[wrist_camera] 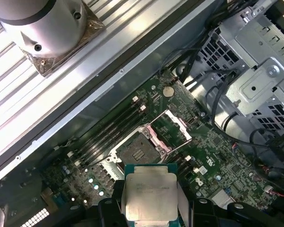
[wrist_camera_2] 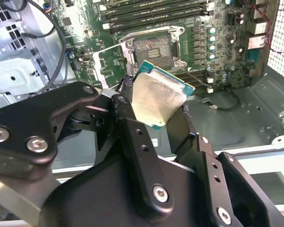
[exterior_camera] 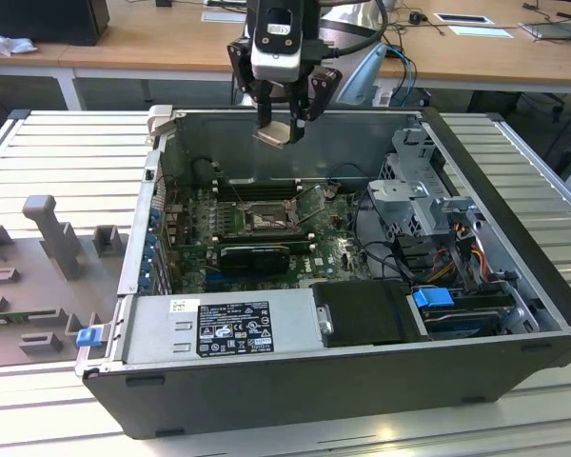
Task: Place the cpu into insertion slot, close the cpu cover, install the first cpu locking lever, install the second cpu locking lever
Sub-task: 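Place the cpu into insertion slot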
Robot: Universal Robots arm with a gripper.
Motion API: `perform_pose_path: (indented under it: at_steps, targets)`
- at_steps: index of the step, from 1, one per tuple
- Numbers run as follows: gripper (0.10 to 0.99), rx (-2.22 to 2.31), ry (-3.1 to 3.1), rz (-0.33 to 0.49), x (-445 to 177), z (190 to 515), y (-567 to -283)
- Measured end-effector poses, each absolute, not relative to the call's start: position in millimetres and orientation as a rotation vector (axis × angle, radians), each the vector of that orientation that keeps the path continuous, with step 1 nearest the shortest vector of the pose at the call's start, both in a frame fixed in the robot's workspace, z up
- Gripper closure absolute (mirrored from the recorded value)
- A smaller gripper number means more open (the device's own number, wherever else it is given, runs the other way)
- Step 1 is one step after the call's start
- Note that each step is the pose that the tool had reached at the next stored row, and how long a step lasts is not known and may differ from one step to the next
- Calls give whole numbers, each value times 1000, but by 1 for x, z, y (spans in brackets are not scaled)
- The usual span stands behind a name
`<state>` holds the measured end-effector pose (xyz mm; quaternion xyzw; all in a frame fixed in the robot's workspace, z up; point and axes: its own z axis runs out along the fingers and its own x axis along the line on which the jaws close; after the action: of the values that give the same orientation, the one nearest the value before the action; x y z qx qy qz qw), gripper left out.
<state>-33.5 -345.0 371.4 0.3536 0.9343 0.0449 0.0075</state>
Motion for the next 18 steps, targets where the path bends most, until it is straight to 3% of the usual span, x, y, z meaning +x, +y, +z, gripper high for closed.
perform_pose_path:
  at_steps: [18]
  targets:
    - [561, 1263, 2851, 139, -34, 370, -345]
